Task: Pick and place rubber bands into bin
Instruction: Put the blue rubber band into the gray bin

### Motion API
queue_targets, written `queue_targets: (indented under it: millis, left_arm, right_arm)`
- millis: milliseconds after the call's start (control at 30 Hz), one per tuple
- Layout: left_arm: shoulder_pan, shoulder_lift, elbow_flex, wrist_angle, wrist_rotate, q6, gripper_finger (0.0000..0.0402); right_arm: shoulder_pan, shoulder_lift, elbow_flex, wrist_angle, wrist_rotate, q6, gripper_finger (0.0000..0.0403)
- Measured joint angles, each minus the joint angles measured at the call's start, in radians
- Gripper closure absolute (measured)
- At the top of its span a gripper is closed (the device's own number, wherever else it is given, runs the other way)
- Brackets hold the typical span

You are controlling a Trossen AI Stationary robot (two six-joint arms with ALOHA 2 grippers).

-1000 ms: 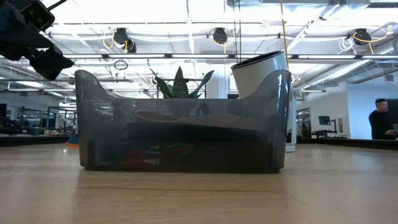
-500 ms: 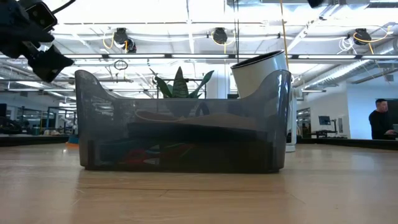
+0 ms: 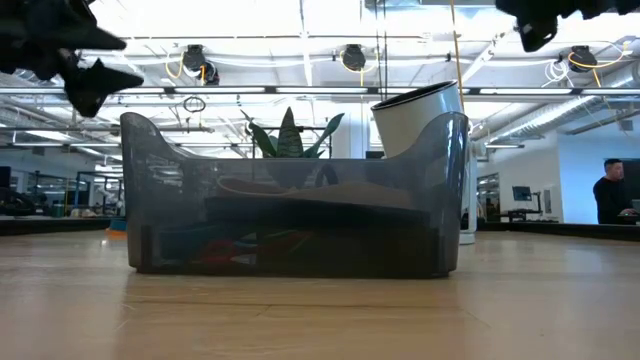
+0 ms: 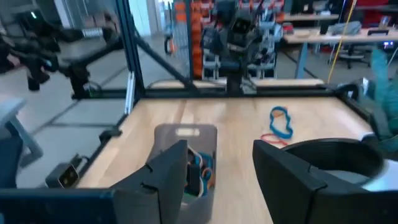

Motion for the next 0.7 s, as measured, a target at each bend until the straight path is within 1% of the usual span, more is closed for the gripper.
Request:
queue_targets:
  millis: [167,300,367,467,533,600,700]
  left_arm:
    - [0.001,0.019,0.000,0.129,-0.036,0.051,0.0144]
    - [0.026,0.104,0.036,0.127,-0.065,0.065,0.0144]
    - [0.052,0.167,0.082,0.112,-0.061,0.106,0.0144]
    - [0.104,0.287,0.215,0.052,-0.019,0.173,0.0144]
    - [0.147,0.381,0.344,-0.043,0.026,0.208,0.0144]
    - [0.191,0.483,0.498,-0.183,0.075,0.241,0.0144]
    - [0.261,0.648,0.731,-0.458,0.124,0.276,0.0144]
  right_arm:
    - [0.001,-0.157,-0.026,-0.033,-0.015,-0.051,0.0229]
    - [0.000,-0.204,-0.036,-0.042,-0.023,-0.100,0.0226]
    - [0.000,-0.212,-0.036,-0.035,-0.021,-0.116,0.0225]
    - [0.000,-0.213,-0.036,-0.034,0.005,-0.113,0.0226]
    - [0.000,-0.213,-0.036,-0.034,0.003,-0.107,0.0229]
    - [0.000,-0.213,-0.036,-0.032,0.000,-0.091,0.0230]
    - [0.000,-0.213,-0.036,-0.032,0.000,-0.087,0.0230]
